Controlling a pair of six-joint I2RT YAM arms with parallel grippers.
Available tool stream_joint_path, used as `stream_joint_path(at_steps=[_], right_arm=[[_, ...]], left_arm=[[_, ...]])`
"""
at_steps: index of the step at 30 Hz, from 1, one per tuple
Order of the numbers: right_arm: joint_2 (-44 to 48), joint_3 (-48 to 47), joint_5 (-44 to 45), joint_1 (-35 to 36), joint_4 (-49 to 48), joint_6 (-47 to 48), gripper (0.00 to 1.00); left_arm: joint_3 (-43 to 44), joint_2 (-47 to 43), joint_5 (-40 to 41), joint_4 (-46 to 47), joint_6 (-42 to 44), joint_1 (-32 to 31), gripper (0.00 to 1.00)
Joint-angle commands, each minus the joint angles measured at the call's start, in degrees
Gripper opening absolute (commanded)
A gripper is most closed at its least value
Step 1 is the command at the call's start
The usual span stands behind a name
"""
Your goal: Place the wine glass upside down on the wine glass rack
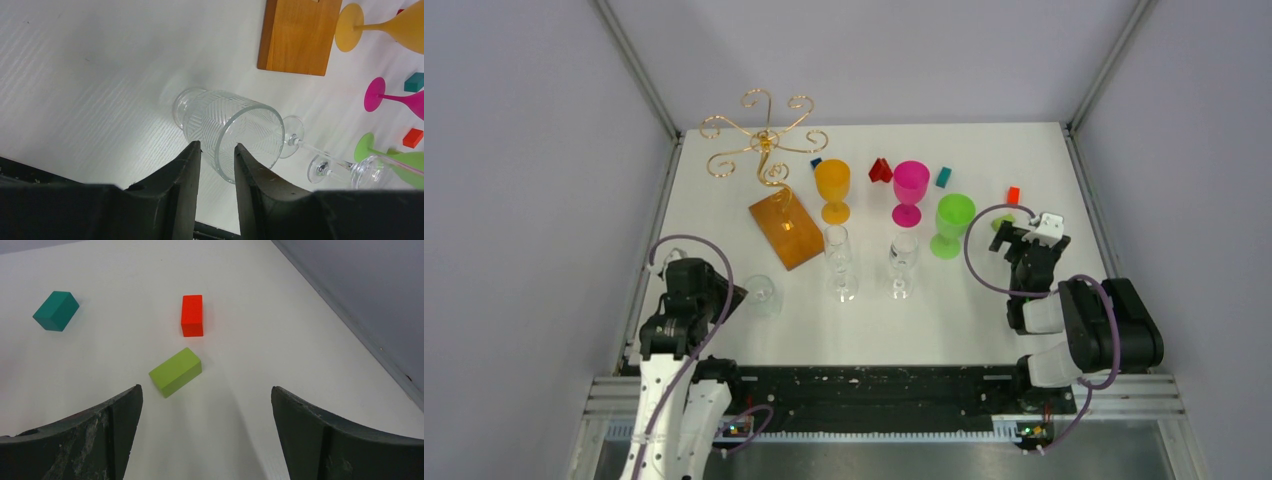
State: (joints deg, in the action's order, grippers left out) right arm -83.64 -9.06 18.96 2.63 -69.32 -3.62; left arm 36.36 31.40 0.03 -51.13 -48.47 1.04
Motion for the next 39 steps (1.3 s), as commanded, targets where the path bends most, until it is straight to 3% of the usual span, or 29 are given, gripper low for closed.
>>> stream_joint_path(at_steps=[1,23,32,39], right_arm=[[0.2,-0.7,-0.3,0.5,-2.0,0.0,0.99],[0.2,-0.7,-0.3,0.5,-2.0,0.0,0.99],[0.2,-0.7,-0.3,0.5,-2.0,0.0,0.99],[0.2,-0.7,-0.3,0.5,-2.1,0.0,0.99]], left_arm=[[-1.1,-0.8,0.6,0.4,-1.2,0.1,0.38],[-8.1,2.9,-0.6,9.1,-5.7,0.1,0.36],[-8.8,2.0,-0.6,10.0,-5.5,0.1,0.02],[-6.7,-0.4,-0.6,7.7,-5.5,0.1,0.0]])
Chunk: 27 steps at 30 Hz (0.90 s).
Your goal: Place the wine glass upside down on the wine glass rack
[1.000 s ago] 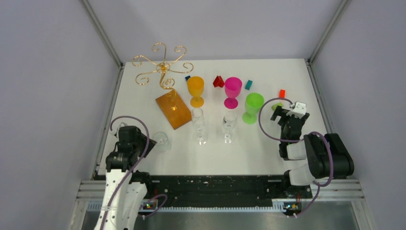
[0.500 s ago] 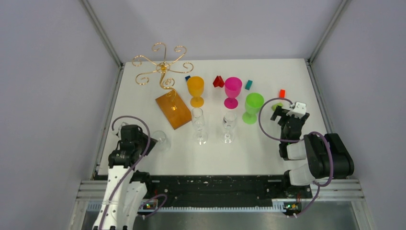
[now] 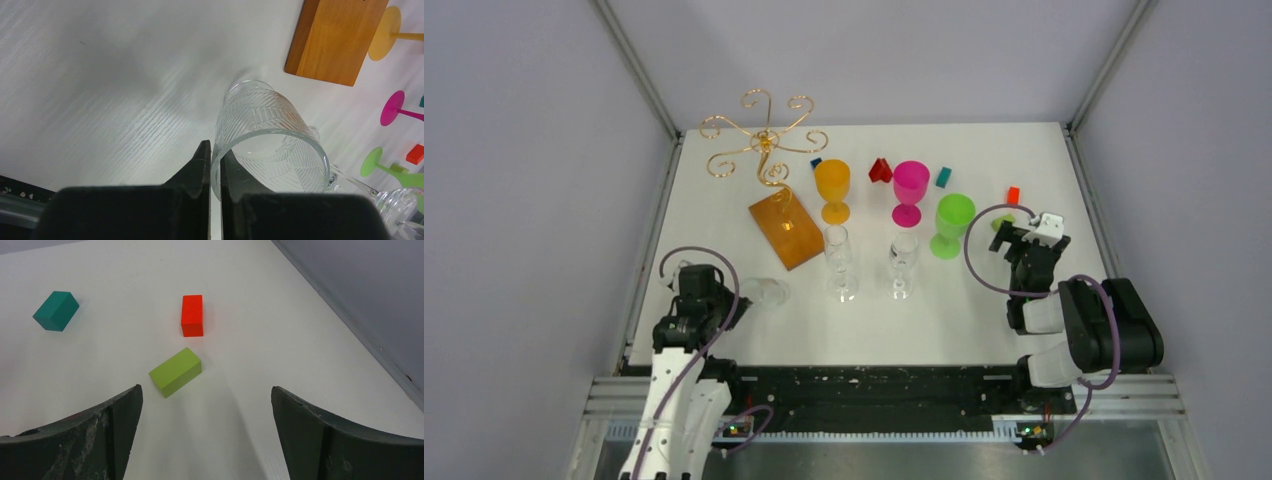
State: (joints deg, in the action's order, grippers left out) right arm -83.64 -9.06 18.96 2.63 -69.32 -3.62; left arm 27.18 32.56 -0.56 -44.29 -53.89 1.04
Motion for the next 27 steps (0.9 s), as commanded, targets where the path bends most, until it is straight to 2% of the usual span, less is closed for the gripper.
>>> stream_joint_path(at_steps=[1,10,14,20,23,27], right_arm=[[0.2,-0.7,-0.3,0.5,-2.1,-0.1,0.99],[0.2,-0.6,-0.3,0.5,-2.2,-0.1,0.99],[0.3,0.6,0.6,0.5,-4.3,-0.5,0.99],[1.0,2.1,1.2,0.4,-6.7,-0.8,0.99],[5.4,0.4,0.4,0.4,-0.4,-0.7,0.99],[13.3,-4.0,2.7,0.3,14.7,-1.8,0.99]], left_arm=[[3.1,-1.9,-0.1,0.4,-0.1,0.1,0.0],[11.9,-13.1,2.0,-4.6,2.1,0.1,0.0],[15.9,-14.1,2.4,-8.1,3.1,0.1,0.0],[21.7,-16.9,3.6,-8.6,2.8,0.1,0.0],[25.0,-17.6,4.1,-8.3,3.8,0.1,0.0],[28.8,-18.0,4.8,-6.9,6.0,0.1,0.0]])
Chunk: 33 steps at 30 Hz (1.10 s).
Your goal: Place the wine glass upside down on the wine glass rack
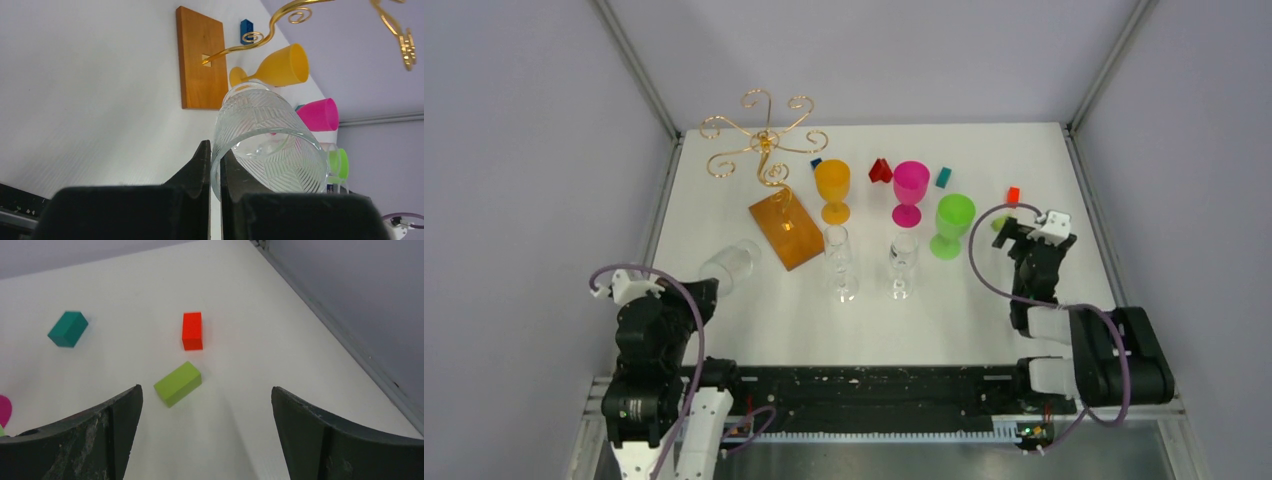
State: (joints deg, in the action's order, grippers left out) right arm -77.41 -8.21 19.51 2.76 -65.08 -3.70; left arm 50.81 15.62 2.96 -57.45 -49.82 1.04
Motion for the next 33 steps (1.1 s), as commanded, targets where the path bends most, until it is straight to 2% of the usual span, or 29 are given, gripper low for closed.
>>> stream_joint_path(at_steps=[1,4,6,11,14,21,27,28,33], right_arm=[[9.6,-5.4,3.7,0.2,12.6,-2.2,0.99],[18.4,-5.9,8.0,0.0,14.7,-3.5,0.99],[24.8,-8.2,8.8,-0.2,19.6,-5.1,0.99],[35.6,-22.1,5.0,-0.3,42.0,-10.8,0.99],[38.8,-29.0,-6.7,-0.4,51.0,-12.4,0.99],[44.2,-37.0,-26.9,-0.4,54.0,-15.4,0.99],[43.3,-43.2,-45.0,-0.4,56.0,-15.5,0.99],[42.5,-43.7,-46.1,-0.4,57.0,-16.7,0.99],[39.0,-45.1,-33.4,-0.4,66.1,-26.2,0.99]], left_arm=[[6.1,-0.9,0.9,6.7,2.3,0.1,0.0],[9.1,0.3,-1.7,8.3,3.3,0.2,0.0],[10.5,1.1,-5.2,10.0,3.4,0.1,0.0],[11.3,1.8,-14.6,17.7,2.5,0.1,0.0],[10.9,1.9,-17.8,22.0,2.6,0.1,0.0],[10.8,2.0,-20.6,27.4,2.9,0.2,0.0],[10.1,2.9,-22.8,30.5,1.5,0.1,0.0],[10.1,3.1,-23.0,30.8,1.2,0.1,0.0],[8.7,3.8,-25.7,32.4,-1.7,0.1,0.0]])
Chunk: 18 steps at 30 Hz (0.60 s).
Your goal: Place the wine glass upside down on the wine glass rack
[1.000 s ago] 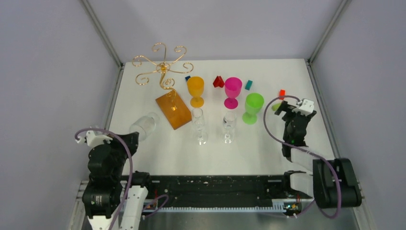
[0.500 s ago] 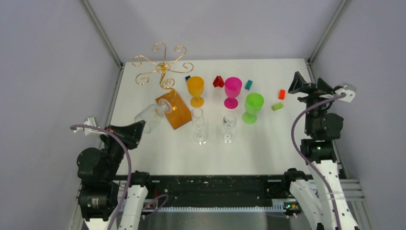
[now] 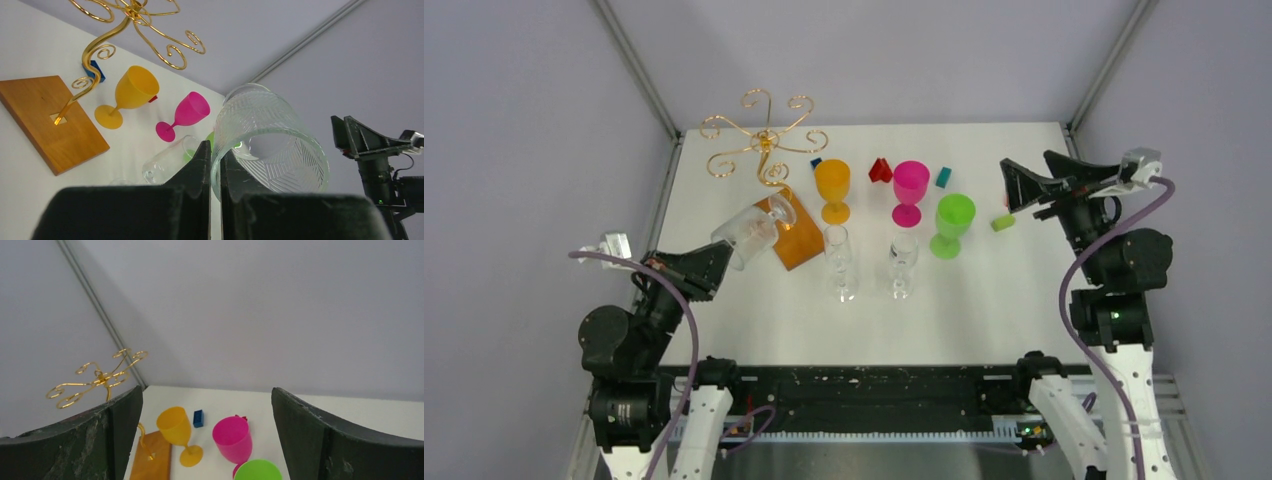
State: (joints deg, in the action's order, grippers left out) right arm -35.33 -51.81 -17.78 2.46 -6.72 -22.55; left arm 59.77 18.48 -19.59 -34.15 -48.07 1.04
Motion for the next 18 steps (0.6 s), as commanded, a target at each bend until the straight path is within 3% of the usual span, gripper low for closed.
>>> stream_joint_path(at_steps=[1,5,10,13,18], right_arm=[[-3.3,-0.8,5.5,-0.1,8.0,-8.2,0.99],[-4.1,0.4,8.1,-0.2,7.5,-8.9,0.99],[3.1,8.9,9.9,-0.2,-2.3,-11.4,0.99],[2.8,6.6,8.9,-0.2,2.7,-9.9,0.99],[-3.0,-0.7,-5.1,-0.2,9.1,-0.6,0.99]], left_arm=[[-0.5,0.9,-3.4,9.3,-3.8,0.1,0.0],[-0.4,0.9,-3.3,8.5,-3.4,0.1,0.0],[0.1,0.7,-2.5,6.6,-2.3,0.1,0.0],[-0.2,0.7,-2.5,6.6,-2.2,0.1,0.0],[-1.6,0.9,-3.4,8.0,-3.5,0.1,0.0]])
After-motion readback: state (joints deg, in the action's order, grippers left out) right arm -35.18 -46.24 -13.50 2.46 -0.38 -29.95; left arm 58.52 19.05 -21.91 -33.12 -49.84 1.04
